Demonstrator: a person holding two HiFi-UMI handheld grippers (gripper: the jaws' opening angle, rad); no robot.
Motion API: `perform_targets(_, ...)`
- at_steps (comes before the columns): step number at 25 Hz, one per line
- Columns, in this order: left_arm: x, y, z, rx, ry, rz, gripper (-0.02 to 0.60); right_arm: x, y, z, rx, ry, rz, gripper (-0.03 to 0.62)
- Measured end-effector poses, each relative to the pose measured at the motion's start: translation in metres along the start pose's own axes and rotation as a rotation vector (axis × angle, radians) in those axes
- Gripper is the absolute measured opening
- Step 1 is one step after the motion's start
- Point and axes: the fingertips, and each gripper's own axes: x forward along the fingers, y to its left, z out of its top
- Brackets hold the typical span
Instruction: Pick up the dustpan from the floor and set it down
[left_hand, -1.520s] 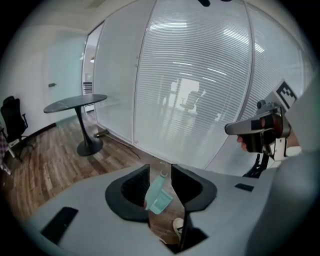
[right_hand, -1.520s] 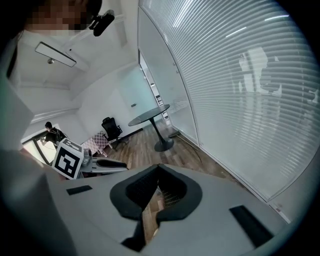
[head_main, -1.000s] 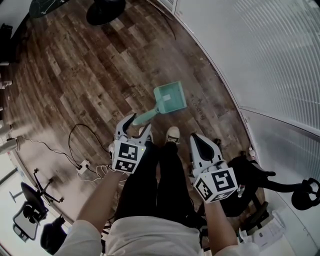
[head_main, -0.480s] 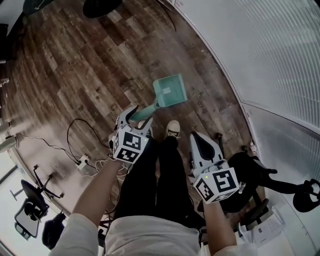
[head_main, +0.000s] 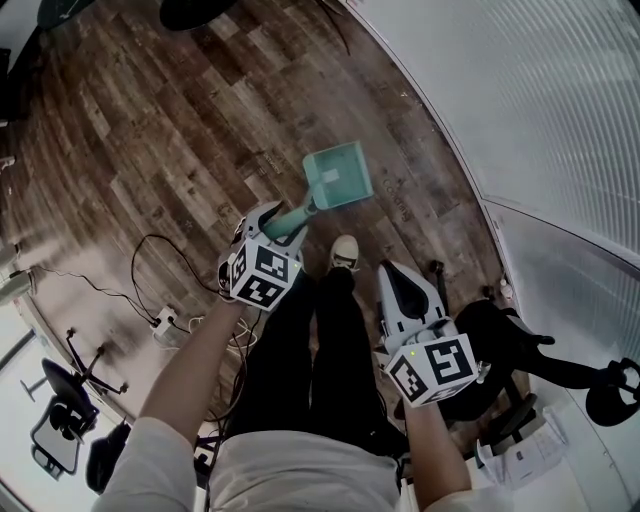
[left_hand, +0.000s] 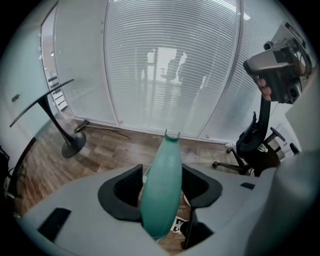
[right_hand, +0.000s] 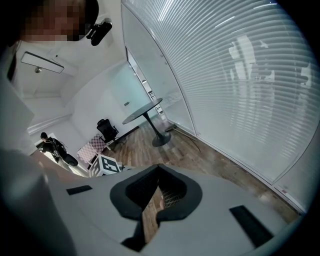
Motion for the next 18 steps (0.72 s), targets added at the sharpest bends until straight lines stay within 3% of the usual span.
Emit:
perform_targets(8, 0.0054, -0.0004, -0.0045, 0.002, 0.012, 0.019, 0.138, -0.0015, -0.0045, 0.0003, 0.003, -0.003, -0.007, 0.023)
perform_targets(18, 0.0059, -0.0062, -0.0006, 0.052, 0.006, 0.017, 0.081, -0.0051, -0.0070, 0.0032, 0.006, -0.006, -0.011, 0.023)
